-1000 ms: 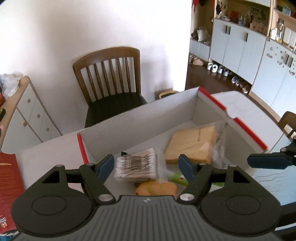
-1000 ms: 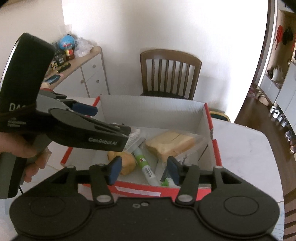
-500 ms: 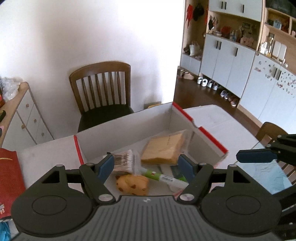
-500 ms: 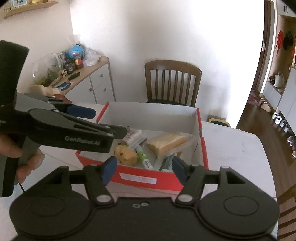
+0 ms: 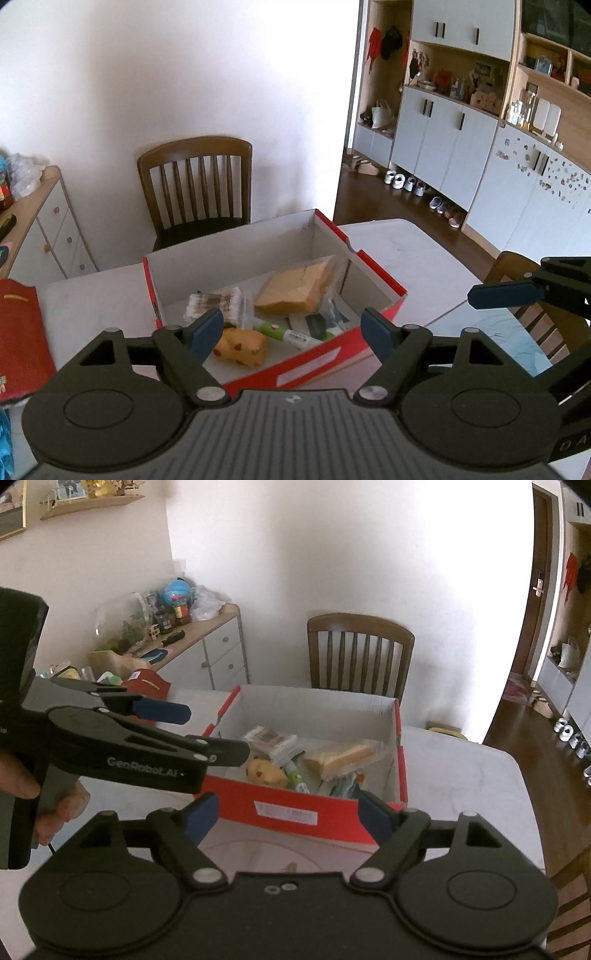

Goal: Organize objects
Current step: 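Withdraw both tools from the box back toward the pile, then grasp the red plush keyring toy with the left tool while the right tool grasps the white tape roller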

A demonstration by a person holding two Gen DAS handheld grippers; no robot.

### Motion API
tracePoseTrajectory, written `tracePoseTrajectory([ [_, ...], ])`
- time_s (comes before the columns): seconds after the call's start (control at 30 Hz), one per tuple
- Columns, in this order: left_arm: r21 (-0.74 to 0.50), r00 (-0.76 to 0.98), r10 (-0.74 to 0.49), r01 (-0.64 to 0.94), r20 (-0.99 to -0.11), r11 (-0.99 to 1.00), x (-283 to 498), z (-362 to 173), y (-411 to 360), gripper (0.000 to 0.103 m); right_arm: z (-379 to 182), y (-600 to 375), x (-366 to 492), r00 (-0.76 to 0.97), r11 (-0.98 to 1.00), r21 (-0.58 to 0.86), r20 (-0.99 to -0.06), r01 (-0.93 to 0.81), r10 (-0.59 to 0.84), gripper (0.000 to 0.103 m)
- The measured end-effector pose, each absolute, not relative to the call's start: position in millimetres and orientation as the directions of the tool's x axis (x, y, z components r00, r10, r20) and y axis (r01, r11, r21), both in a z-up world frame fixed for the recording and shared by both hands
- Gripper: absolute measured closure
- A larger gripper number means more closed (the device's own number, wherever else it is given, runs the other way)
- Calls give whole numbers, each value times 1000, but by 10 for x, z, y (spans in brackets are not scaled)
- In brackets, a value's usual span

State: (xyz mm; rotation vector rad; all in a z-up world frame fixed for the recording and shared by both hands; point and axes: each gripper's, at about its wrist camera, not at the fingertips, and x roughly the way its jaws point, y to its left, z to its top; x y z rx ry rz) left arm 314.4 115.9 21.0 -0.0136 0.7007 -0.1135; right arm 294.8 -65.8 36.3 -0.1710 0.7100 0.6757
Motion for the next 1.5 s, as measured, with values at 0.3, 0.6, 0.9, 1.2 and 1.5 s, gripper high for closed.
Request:
tracePoseTrajectory([
  [0.3,-58,784,-112,97,-610,994,2736,210,995,22,330,-926,2757,559,770,85,-639,-632,529,7],
  [0.6,-115,769,-129,73,-626,991,2369,-12,949,16,101,-1266,2575,563,791,95,-653,-604,508,4],
  [0.9,-164,750,-155,63,-642,984,1993,-354,852,1,-210,-1466,2407,563,822,86,-688,-563,458,4],
  [1.2,-175,714,-137,20,-686,984,1647,-791,838,1,-591,-1544,2275,534,837,69,-740,-543,408,4],
  [1.5,-97,646,-118,69,-754,993,1495,-1167,695,1,-864,-1532,2264,517,846,40,-776,-532,362,4],
])
